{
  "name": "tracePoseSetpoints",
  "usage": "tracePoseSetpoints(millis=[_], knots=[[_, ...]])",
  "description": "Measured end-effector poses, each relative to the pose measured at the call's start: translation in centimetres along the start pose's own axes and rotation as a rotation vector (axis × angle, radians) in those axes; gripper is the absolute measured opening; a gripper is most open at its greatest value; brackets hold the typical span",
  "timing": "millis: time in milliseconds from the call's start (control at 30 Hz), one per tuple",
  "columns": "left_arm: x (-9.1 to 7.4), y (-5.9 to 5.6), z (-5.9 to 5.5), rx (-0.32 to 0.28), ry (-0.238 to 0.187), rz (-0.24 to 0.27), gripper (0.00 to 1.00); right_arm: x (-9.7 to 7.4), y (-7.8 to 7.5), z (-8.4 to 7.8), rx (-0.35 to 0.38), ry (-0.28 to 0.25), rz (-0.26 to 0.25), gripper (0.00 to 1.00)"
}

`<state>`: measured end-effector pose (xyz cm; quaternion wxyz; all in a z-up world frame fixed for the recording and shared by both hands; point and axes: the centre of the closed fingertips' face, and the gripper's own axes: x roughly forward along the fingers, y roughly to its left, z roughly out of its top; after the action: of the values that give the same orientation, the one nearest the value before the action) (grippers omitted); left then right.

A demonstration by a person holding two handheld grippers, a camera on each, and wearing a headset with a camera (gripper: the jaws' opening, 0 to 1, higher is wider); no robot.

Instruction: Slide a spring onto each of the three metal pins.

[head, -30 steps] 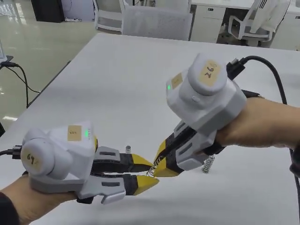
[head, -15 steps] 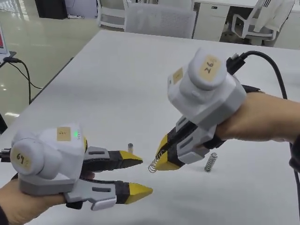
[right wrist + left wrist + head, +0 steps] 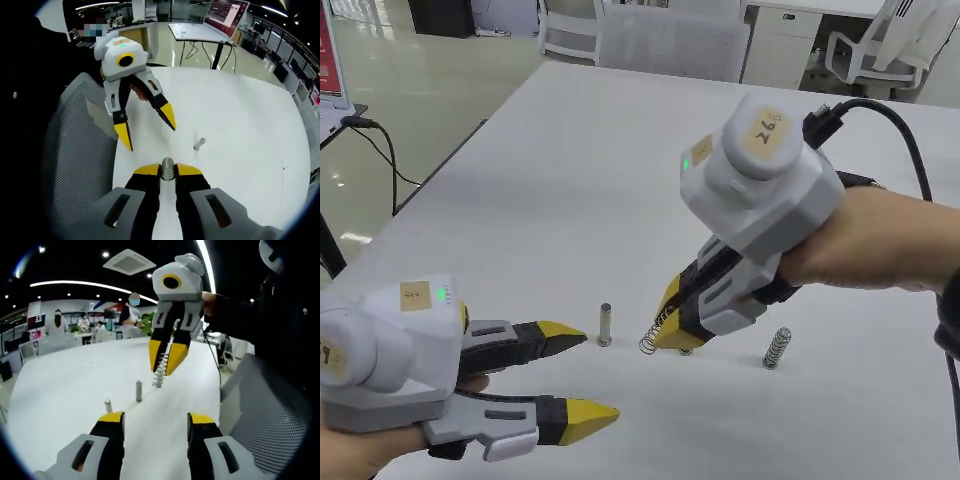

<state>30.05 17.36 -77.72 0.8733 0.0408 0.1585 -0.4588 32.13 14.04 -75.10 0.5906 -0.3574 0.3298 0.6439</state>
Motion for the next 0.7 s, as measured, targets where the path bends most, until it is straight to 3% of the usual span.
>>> tracePoseSetpoints(millis=[333, 700], knots=[[-1.7, 1.0, -1.1, -0.058, -0.019, 0.079, 0.52, 0.3, -0.9, 0.6, -0.019, 0.015, -0.014, 0.08], [-3.3, 1.4, -2.1, -0.086, -0.033, 0.137, 0.58, 0.9, -2.6, 1.5, -0.057, 0.042, -0.033, 0.08]])
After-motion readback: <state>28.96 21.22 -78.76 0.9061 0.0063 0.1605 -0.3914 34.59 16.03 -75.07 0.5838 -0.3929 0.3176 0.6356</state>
